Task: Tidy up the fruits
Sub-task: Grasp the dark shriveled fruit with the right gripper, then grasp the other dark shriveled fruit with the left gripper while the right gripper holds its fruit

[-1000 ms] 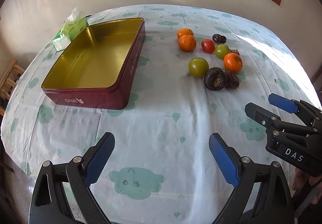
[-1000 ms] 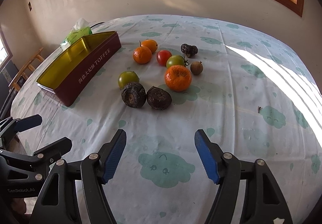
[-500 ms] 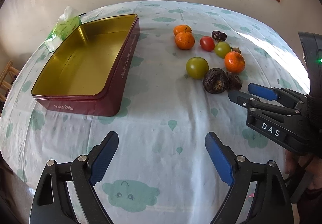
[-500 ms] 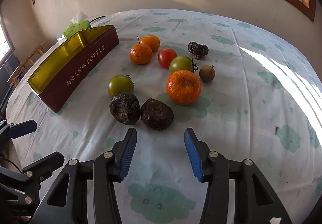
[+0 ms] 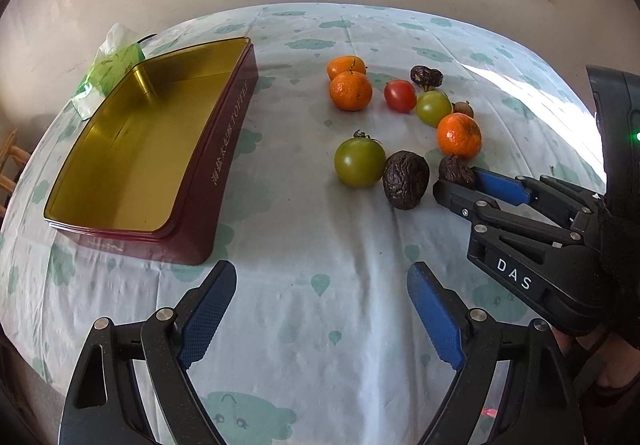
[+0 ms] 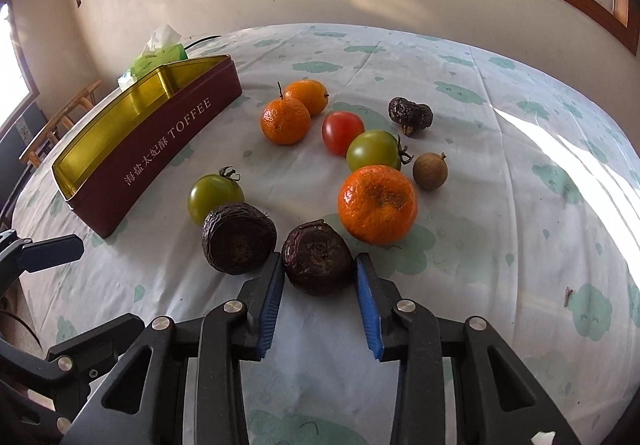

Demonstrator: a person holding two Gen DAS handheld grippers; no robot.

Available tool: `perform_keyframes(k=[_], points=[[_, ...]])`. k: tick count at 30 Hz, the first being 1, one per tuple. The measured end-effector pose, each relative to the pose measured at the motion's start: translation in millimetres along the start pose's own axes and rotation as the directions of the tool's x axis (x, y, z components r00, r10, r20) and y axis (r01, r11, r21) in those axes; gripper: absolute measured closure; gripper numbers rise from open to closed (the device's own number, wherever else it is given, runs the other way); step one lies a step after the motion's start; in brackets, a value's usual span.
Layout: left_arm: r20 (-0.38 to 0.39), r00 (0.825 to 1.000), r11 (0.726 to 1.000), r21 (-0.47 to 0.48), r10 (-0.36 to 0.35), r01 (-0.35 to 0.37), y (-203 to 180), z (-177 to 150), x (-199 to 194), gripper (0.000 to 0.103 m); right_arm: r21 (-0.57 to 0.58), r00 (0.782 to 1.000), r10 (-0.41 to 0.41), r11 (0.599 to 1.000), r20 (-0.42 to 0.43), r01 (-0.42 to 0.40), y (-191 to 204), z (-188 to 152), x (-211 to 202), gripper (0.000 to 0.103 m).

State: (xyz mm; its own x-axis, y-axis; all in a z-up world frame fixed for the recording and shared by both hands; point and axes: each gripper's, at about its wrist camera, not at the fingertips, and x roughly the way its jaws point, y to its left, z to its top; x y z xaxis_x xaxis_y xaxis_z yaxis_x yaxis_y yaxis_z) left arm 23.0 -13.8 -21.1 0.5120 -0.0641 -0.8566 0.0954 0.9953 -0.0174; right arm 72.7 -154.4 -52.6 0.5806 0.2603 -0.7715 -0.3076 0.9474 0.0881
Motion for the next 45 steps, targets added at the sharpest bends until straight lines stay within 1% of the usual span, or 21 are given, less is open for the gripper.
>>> perform_keyframes(k=[4, 6, 8, 9, 11, 14, 15, 18, 22, 27, 28, 29, 30, 31, 32, 34, 45], points=[[-0.001, 1.000, 1.000, 0.009, -0.009, 0.009, -5.5, 5.0, 4.4, 0.017, 0.049, 0.999, -0.040, 0.998, 0.012, 0.040, -24.8, -8.7, -9.6, 0.070], [-0.004, 1.000, 1.000, 0.009, -0.012, 0.012, -6.9, 8.1, 6.8, 0.018, 0.081, 0.996, -0.090, 0.993, 0.016, 0.088, -41.0, -11.8, -13.8, 0.070], [-0.008, 1.000, 1.000, 0.005, -0.026, 0.026, -8.4, 11.0, 8.9, 0.019, 0.116, 0.992, -0.121, 0.986, 0.021, 0.117, -59.1, -13.0, -16.7, 0.070], [-0.010, 1.000, 1.000, 0.003, -0.028, 0.028, -9.6, 12.8, 10.0, 0.021, 0.132, 0.990, -0.139, 0.982, 0.022, 0.135, -67.1, -13.5, -18.1, 0.070], [-0.015, 0.999, 0.999, 0.004, -0.041, 0.041, -13.1, 15.9, 12.0, 0.022, 0.152, 0.984, -0.178, 0.973, 0.021, 0.173, -80.8, -12.8, -19.7, 0.070], [-0.017, 0.999, 0.999, 0.009, -0.052, 0.052, -19.9, 20.5, 15.0, 0.025, 0.172, 0.978, -0.206, 0.965, 0.018, 0.200, -95.7, -11.0, -19.9, 0.070], [-0.021, 0.998, 0.998, 0.013, -0.061, 0.061, -23.0, 23.0, 16.6, 0.028, 0.176, 0.976, -0.219, 0.961, 0.016, 0.213, -99.1, -9.6, -19.2, 0.070], [-0.035, 0.996, 0.996, 0.001, -0.085, 0.085, -29.2, 30.4, 23.7, 0.035, 0.188, 0.978, -0.209, 0.961, 0.017, 0.202, -104.1, -7.6, -17.2, 0.071], [-0.045, 0.992, 0.992, -0.037, -0.120, 0.118, -30.6, 41.4, 34.6, 0.049, 0.185, 0.978, -0.210, 0.961, 0.015, 0.204, -104.3, -7.8, -16.3, 0.071], [-0.048, 0.991, 0.990, -0.062, -0.128, 0.125, -34.2, 51.3, 45.7, 0.052, 0.190, 0.979, -0.204, 0.962, 0.016, 0.198, -103.8, -8.7, -16.5, 0.070], [-0.038, 0.992, 0.992, -0.057, -0.118, 0.116, -35.7, 52.5, 45.8, 0.055, 0.189, 0.979, -0.205, 0.962, 0.015, 0.198, -103.5, -8.5, -16.1, 0.070], [-0.031, 0.994, 0.993, -0.048, -0.109, 0.107, -37.0, 53.4, 45.2, 0.058, 0.187, 0.978, -0.206, 0.962, 0.014, 0.200, -103.0, -8.5, -15.8, 0.070], [-0.029, 0.994, 0.993, -0.035, -0.110, 0.109, -38.5, 54.2, 45.0, 0.067, 0.185, 0.978, -0.208, 0.962, 0.013, 0.202, -102.5, -8.5, -15.6, 0.069], [-0.029, 0.990, 0.990, -0.031, -0.135, 0.134, -39.6, 54.3, 44.5, 0.080, 0.184, 0.978, -0.210, 0.962, 0.013, 0.204, -102.0, -8.8, -16.0, 0.069], [-0.030, 0.989, 0.989, -0.031, -0.143, 0.142, -39.7, 54.6, 44.0, 0.081, 0.183, 0.978, -0.210, 0.962, 0.013, 0.204, -101.9, -8.7, -15.9, 0.069], [-0.027, 0.991, 0.991, -0.028, -0.131, 0.130, -40.1, 53.0, 42.7, 0.082, 0.184, 0.978, -0.209, 0.962, 0.013, 0.203, -101.8, -8.5, -15.6, 0.069], [-0.015, 0.989, 0.989, -0.006, -0.150, 0.150, -33.6, 39.6, 23.1, 0.084, 0.182, 0.978, -0.210, 0.962, 0.011, 0.204, -101.4, -7.8, -14.9, 0.068]])
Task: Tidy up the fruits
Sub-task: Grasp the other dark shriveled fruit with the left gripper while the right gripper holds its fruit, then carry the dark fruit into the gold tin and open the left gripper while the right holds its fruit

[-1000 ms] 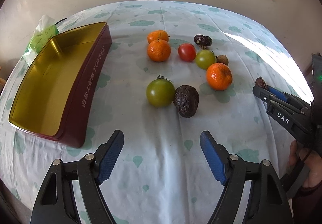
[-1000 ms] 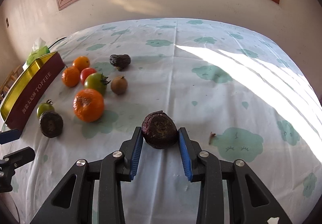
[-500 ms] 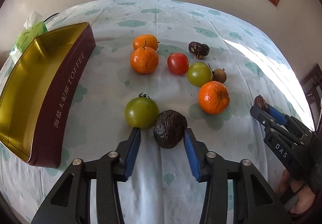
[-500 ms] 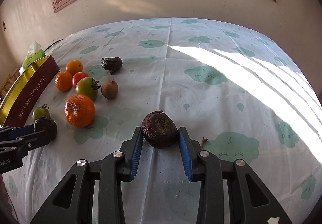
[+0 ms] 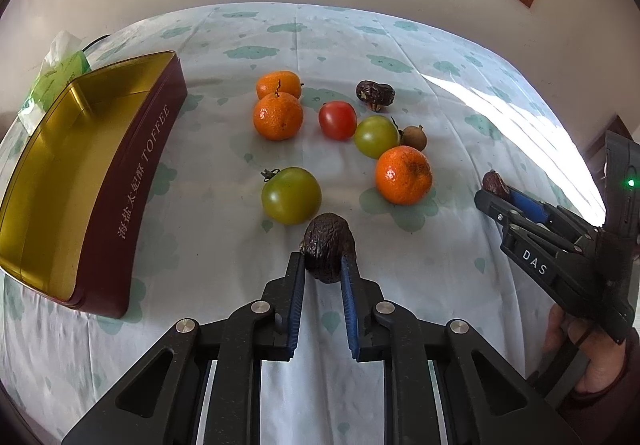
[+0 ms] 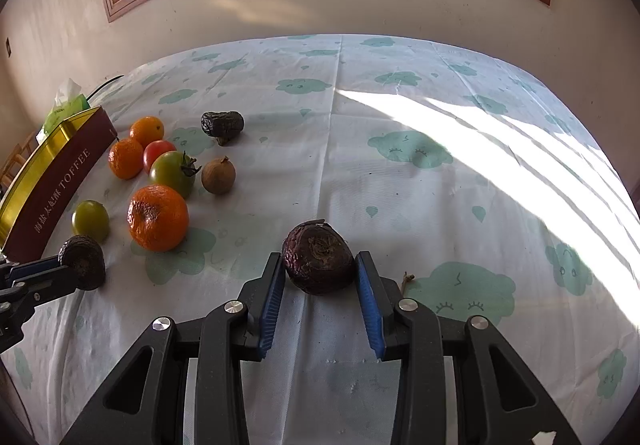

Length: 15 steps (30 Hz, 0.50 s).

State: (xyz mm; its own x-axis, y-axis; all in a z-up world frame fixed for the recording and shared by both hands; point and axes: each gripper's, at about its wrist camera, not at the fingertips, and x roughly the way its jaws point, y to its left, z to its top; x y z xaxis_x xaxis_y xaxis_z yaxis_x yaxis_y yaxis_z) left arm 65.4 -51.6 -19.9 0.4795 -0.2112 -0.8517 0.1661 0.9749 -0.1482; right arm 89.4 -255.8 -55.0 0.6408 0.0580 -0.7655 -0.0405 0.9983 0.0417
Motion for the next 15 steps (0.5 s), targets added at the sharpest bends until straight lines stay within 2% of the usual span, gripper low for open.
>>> perform_keyframes(k=[6, 15], points=[[0.014, 1.000, 1.000, 0.010, -0.012, 0.011, 2.1, -2.0, -15.7, 0.085, -0.017, 1.000, -0.019, 1.000, -0.003, 0.019, 2.9, -0.2, 0.4, 0.068], [0.099, 0.995, 1.000, -0.004, -0.014, 0.014, 20.2, 9.8, -57.0, 0.085, -0.019, 1.000, -0.021, 1.000, -0.003, 0.021, 3.3, -0.1, 0.5, 0.068]])
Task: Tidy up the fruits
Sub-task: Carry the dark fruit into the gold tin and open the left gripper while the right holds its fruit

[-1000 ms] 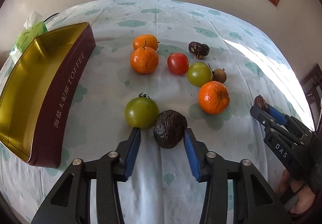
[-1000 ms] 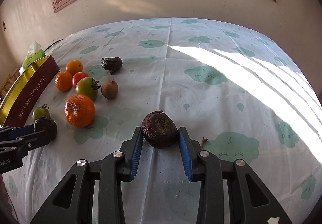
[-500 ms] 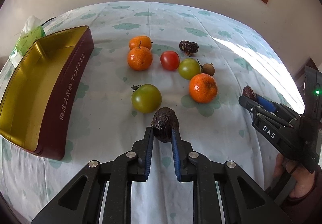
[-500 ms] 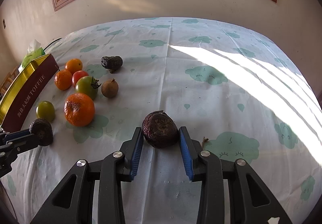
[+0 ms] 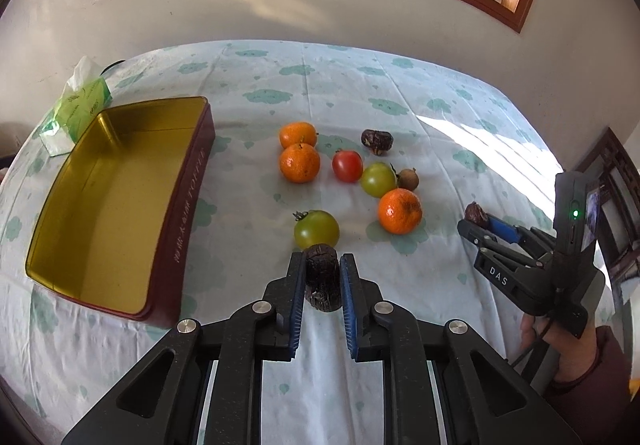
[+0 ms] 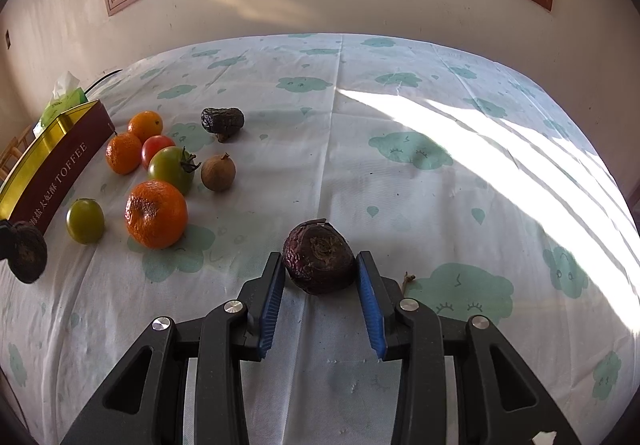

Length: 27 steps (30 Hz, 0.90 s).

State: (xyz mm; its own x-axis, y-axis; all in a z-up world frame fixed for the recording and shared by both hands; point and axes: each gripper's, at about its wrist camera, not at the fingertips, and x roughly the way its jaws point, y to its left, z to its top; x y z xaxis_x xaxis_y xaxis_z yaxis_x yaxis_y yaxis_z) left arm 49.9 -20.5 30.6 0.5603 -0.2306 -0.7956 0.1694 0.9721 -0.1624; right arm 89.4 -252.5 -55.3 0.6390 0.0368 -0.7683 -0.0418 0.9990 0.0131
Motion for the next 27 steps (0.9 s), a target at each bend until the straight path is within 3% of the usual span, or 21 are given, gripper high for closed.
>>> perform_keyframes(k=[5, 12, 20, 27], points=[[0.032, 0.999, 1.000, -0.009, 0.004, -0.004, 17.9, 11.1, -18.1, 0.085, -0.002, 1.000, -0.001, 1.000, 0.000, 0.001, 0.3, -0.1, 0.2, 0.068], [0.088, 0.983, 0.987, -0.035, 0.158, -0.156, 68.3, 28.1, -32.0, 0.085, -0.002, 1.000, -0.002, 1.000, -0.001, 0.002, 0.9, -0.2, 0.4, 0.068], [-0.018, 0.956, 0.951, -0.098, 0.294, -0.294, 139.6, 20.1, 3.4, 0.085, -0.003, 1.000, -0.003, 1.000, -0.001, 0.003, 1.2, -0.5, 0.5, 0.068], [-0.084, 0.961, 0.957, -0.099, 0.264, -0.272, 135.5, 2.8, 27.3, 0.085, -0.003, 1.000, -0.003, 1.000, -0.001, 0.003, 1.4, -0.9, 1.0, 0.068]])
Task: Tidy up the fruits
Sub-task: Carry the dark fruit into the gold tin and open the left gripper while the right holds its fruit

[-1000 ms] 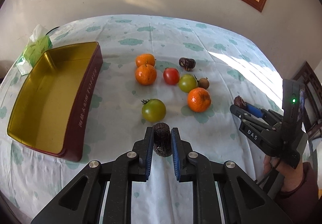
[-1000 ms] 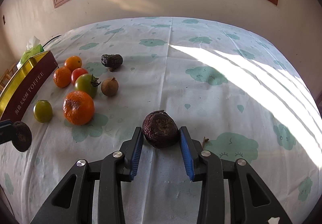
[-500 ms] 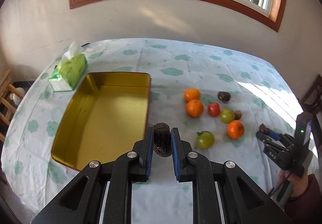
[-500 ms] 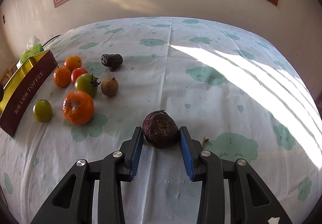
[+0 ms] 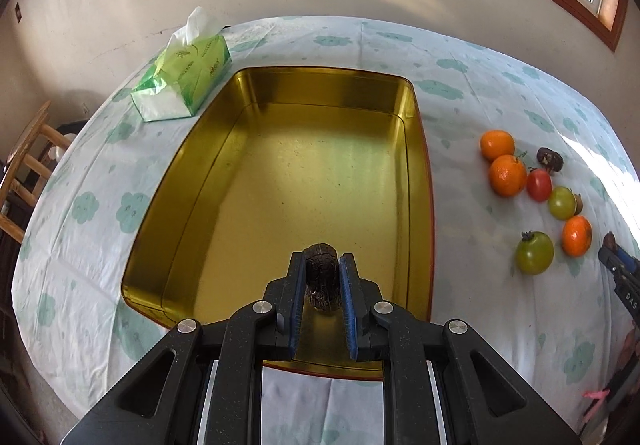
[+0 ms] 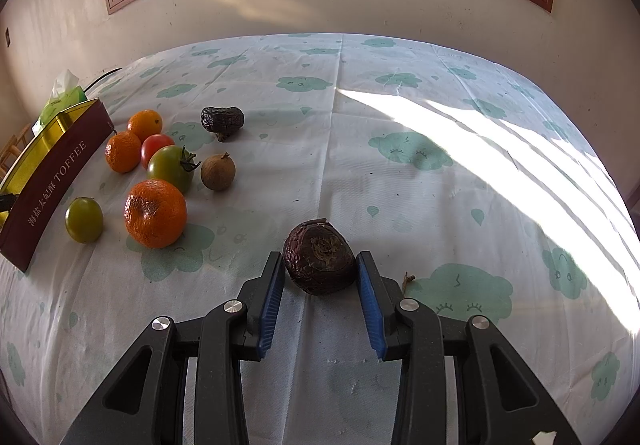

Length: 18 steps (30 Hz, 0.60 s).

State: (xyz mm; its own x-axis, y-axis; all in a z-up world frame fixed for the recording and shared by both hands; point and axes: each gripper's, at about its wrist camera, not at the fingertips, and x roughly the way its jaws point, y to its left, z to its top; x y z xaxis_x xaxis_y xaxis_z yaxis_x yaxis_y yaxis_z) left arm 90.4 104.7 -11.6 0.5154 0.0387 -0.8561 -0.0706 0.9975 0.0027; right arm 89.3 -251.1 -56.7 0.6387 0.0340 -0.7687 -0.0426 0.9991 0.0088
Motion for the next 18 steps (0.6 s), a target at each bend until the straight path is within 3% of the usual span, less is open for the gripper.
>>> perform_keyframes(k=[9, 18], points=[[-0.008, 0.999, 0.999, 0.013, -0.050, 0.050, -22.6, -6.8, -6.9, 0.093, -0.001, 1.000, -0.001, 1.000, 0.000, 0.001, 0.2, -0.1, 0.1, 0.068], [-0.005, 0.999, 0.999, 0.010, -0.036, 0.036, -20.3, -6.6, -5.4, 0.093, -0.002, 1.000, -0.002, 1.000, -0.001, 0.002, 0.3, 0.0, 0.2, 0.068]])
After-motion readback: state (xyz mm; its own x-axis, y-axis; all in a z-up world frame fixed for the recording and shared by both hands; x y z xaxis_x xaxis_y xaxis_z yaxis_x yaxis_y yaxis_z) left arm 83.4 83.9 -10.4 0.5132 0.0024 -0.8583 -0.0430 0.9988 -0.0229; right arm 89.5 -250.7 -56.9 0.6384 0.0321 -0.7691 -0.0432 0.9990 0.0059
